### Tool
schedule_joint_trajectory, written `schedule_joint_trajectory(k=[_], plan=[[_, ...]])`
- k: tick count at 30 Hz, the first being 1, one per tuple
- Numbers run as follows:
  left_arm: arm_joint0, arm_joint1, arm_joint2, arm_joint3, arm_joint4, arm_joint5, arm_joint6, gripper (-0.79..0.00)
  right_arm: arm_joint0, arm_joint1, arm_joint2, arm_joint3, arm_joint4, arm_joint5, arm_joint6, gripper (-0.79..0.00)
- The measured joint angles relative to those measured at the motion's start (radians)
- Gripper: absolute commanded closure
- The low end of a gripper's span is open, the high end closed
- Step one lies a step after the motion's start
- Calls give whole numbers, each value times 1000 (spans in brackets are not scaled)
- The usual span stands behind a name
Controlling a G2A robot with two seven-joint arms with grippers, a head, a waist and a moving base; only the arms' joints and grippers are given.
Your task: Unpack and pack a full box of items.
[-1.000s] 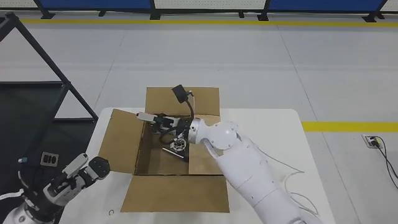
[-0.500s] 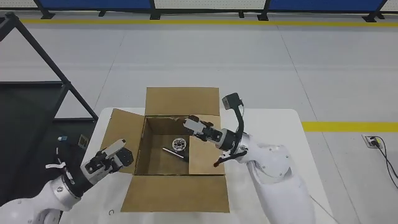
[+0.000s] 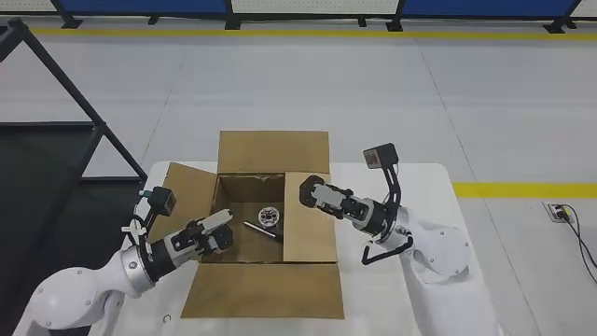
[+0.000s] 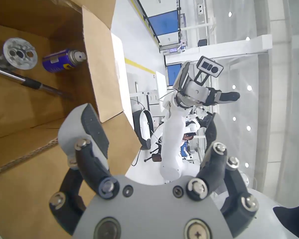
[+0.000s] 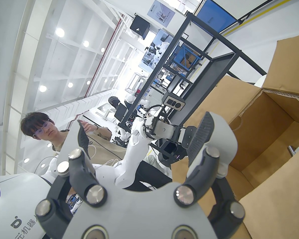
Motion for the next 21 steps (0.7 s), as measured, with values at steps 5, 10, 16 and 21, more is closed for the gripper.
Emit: schedule_joint_trajectory(k=[5,10,16,21], plan=[[0,0,0,0,0,0,0,-785,0,0,0,0,0,0,0,-785],[0,0,0,0,0,0,0,-785,0,0,0,0,0,0,0,-785],[1,0,19,-3,18,-3,-2,-785,-11,6,4,-32,17,12,-18,-785],[-87,-1,103,75,84,17,-30,-785,-39,25,43,-82,32,15,25,-785]])
